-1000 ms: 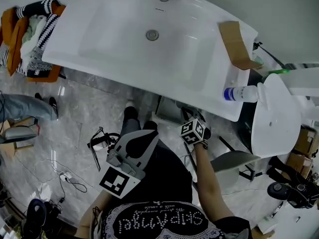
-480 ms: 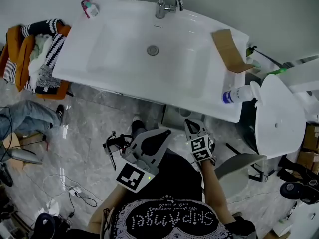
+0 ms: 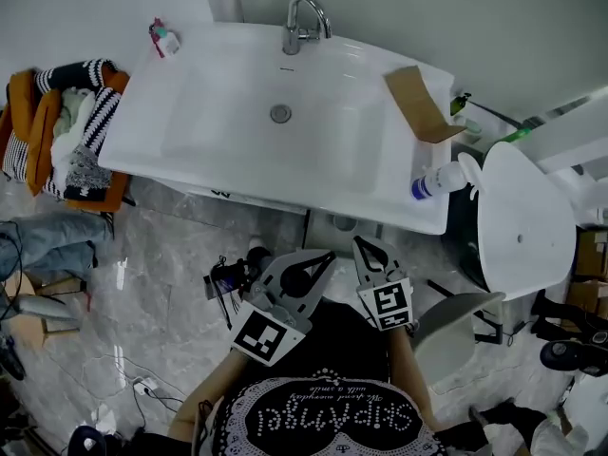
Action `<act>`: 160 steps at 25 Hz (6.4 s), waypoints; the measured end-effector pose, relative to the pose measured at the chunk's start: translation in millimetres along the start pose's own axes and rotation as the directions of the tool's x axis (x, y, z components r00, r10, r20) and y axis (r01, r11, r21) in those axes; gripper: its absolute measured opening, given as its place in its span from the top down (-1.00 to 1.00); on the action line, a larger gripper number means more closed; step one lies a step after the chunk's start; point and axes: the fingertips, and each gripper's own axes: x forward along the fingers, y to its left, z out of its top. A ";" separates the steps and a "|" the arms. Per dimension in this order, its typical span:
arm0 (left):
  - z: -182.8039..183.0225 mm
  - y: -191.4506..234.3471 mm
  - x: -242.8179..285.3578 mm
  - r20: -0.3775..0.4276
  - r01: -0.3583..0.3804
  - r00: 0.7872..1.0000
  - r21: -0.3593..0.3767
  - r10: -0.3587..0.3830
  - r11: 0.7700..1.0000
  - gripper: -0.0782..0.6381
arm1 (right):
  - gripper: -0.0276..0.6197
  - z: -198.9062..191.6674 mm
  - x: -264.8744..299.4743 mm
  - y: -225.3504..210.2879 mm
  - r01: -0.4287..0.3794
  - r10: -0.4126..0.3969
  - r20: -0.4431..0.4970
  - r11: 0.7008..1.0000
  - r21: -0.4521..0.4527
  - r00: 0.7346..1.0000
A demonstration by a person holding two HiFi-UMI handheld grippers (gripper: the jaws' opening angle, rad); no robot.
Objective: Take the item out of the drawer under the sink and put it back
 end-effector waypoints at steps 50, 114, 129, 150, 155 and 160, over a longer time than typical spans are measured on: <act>7.4 37.1 -58.2 0.005 0.135 0.991 0.094 -0.136 0.986 0.78 | 0.86 145.8 -64.3 57.0 0.193 -0.256 0.277 0.953 0.234 0.926; -10.4 27.8 -60.3 -0.059 0.170 0.984 0.077 -0.166 0.982 0.78 | 0.86 123.9 -53.9 83.7 0.133 -0.187 0.220 0.962 0.239 0.957; -9.5 28.5 -57.9 -0.055 0.188 0.981 0.080 -0.184 0.979 0.78 | 0.86 124.4 -54.0 80.9 0.150 -0.205 0.218 0.958 0.246 0.954; -5.0 37.4 -54.2 -0.039 0.180 0.983 0.078 -0.178 0.981 0.78 | 0.86 129.8 -48.1 75.6 0.158 -0.205 0.209 0.963 0.220 0.956; -5.1 37.9 -53.0 -0.041 0.184 0.983 0.073 -0.181 0.980 0.78 | 0.86 130.5 -47.8 73.7 0.164 -0.212 0.208 0.961 0.224 0.955; -5.1 38.0 -53.3 -0.038 0.182 0.983 0.077 -0.179 0.980 0.78 | 0.86 129.7 -48.0 74.0 0.164 -0.212 0.210 0.961 0.224 0.955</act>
